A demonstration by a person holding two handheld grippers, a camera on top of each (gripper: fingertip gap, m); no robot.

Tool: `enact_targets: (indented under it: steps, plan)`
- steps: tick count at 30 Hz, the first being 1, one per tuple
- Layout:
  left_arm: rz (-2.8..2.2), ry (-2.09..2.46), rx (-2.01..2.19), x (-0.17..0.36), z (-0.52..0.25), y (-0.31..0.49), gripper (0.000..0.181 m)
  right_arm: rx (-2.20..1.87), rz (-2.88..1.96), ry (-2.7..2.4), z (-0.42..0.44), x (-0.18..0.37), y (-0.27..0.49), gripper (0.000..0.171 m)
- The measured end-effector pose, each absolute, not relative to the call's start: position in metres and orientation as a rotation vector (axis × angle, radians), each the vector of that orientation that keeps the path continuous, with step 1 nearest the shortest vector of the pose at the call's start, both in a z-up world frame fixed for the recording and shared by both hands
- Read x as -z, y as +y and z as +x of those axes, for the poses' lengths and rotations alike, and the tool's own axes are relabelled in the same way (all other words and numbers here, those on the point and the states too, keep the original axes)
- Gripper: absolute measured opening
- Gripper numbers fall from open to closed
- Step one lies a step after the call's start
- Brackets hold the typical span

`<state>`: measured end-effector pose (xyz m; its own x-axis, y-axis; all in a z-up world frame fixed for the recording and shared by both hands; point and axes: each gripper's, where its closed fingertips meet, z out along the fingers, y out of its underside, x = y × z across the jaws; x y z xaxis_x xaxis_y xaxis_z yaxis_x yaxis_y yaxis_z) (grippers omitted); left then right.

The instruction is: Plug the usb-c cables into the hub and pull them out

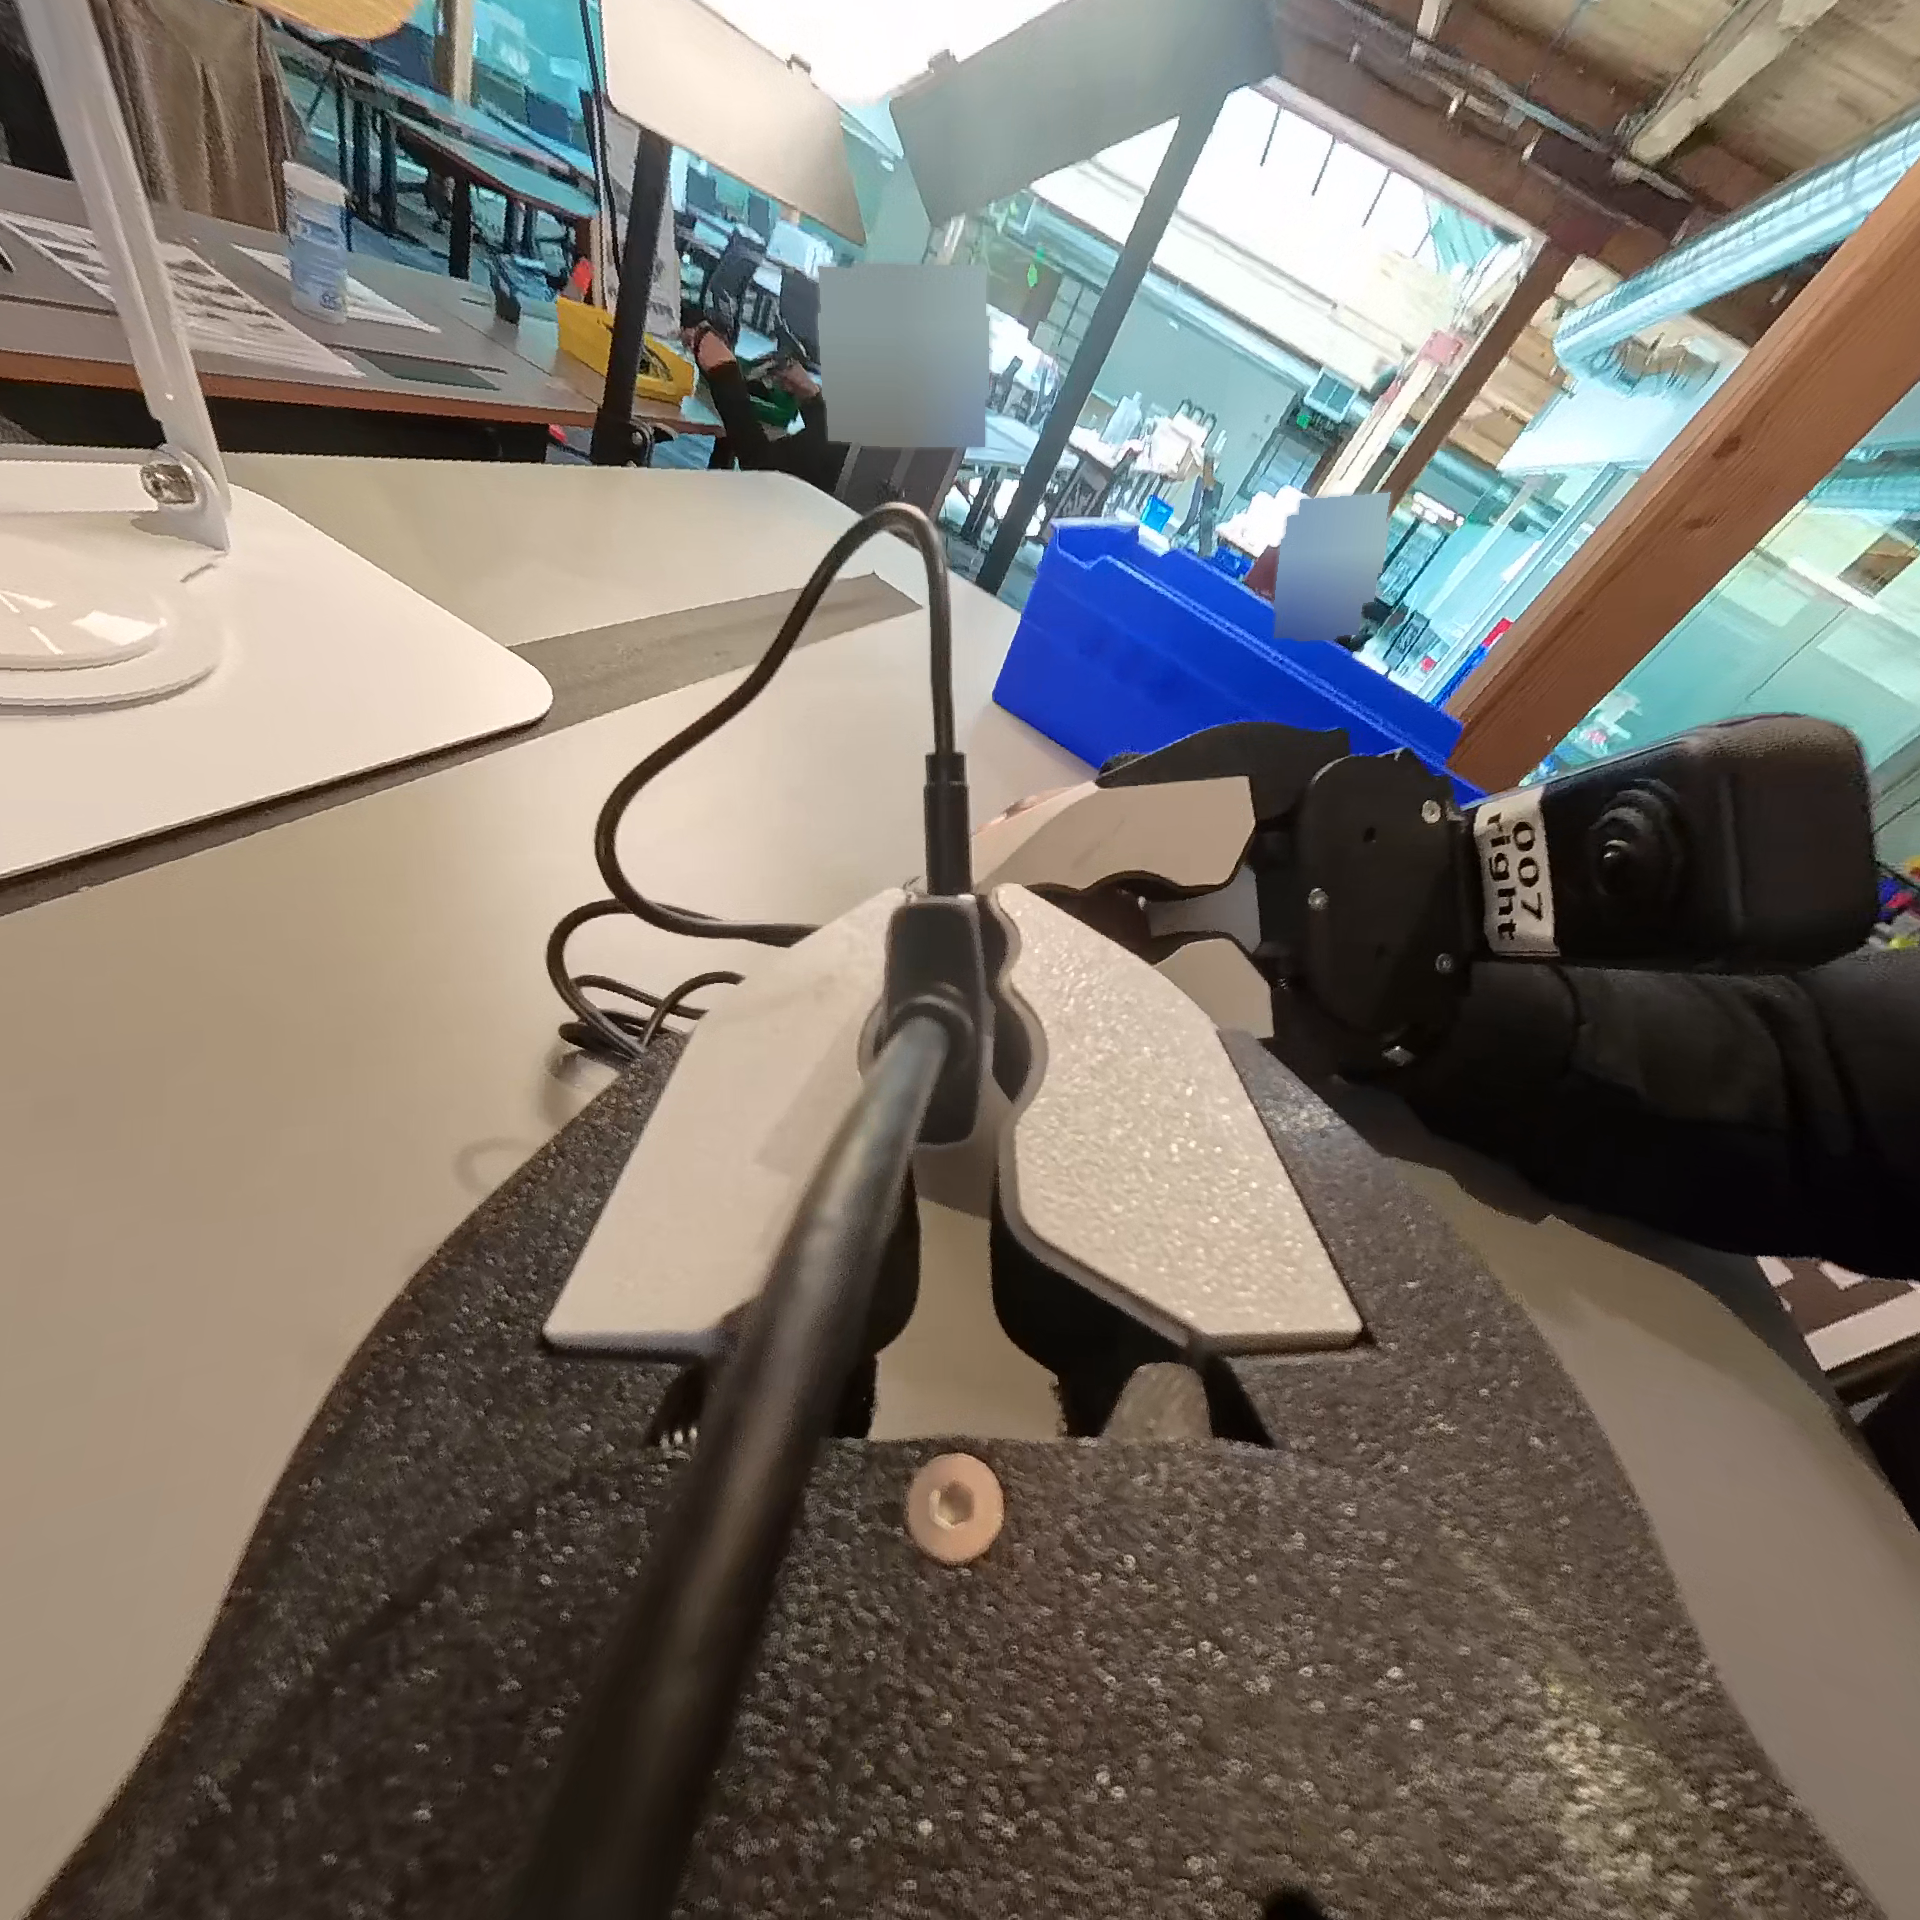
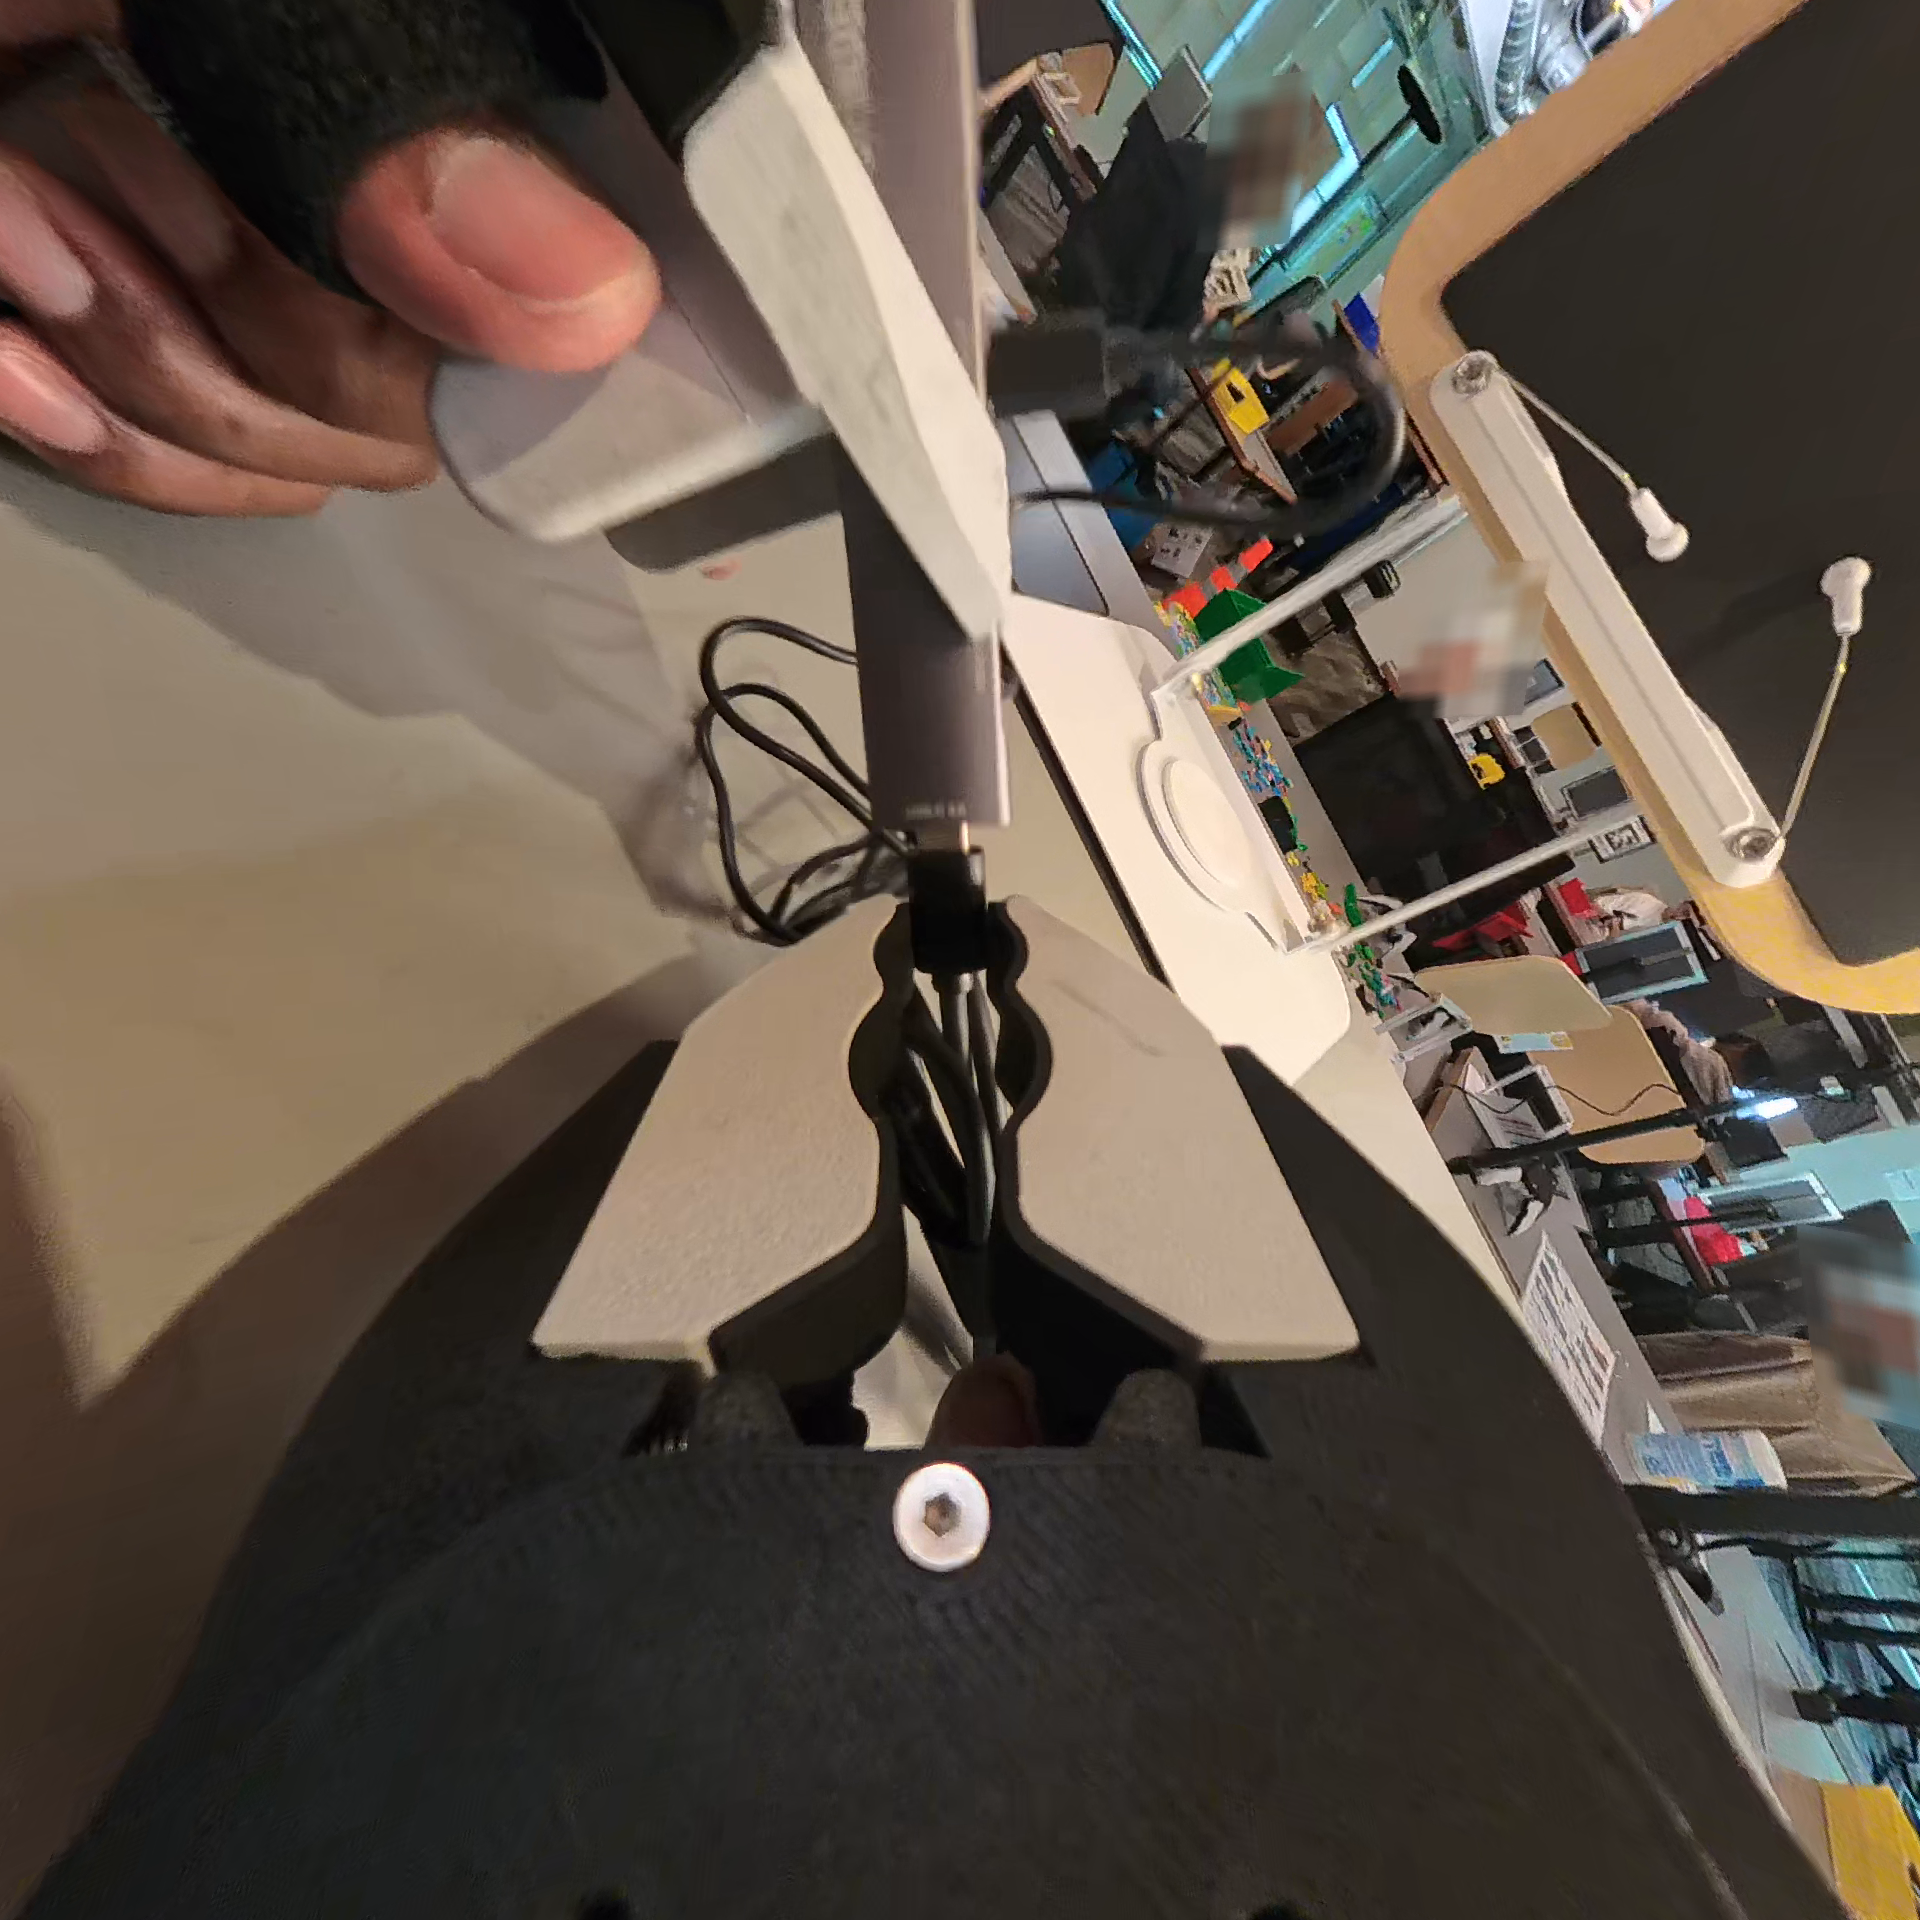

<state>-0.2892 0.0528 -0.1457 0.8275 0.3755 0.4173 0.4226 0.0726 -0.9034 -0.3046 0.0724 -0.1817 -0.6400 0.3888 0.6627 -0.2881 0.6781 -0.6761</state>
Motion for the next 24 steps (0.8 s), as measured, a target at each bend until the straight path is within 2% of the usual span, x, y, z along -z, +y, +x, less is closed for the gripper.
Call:
enact_targets:
  steps: [24]
  plan:
    - [-1.616, -0.623, -0.013, 0.1508, -0.2816, 0.0591, 0.012, -0.971, -0.046, -2.083, -0.2993, 0.1843, 0.0686, 0.011]
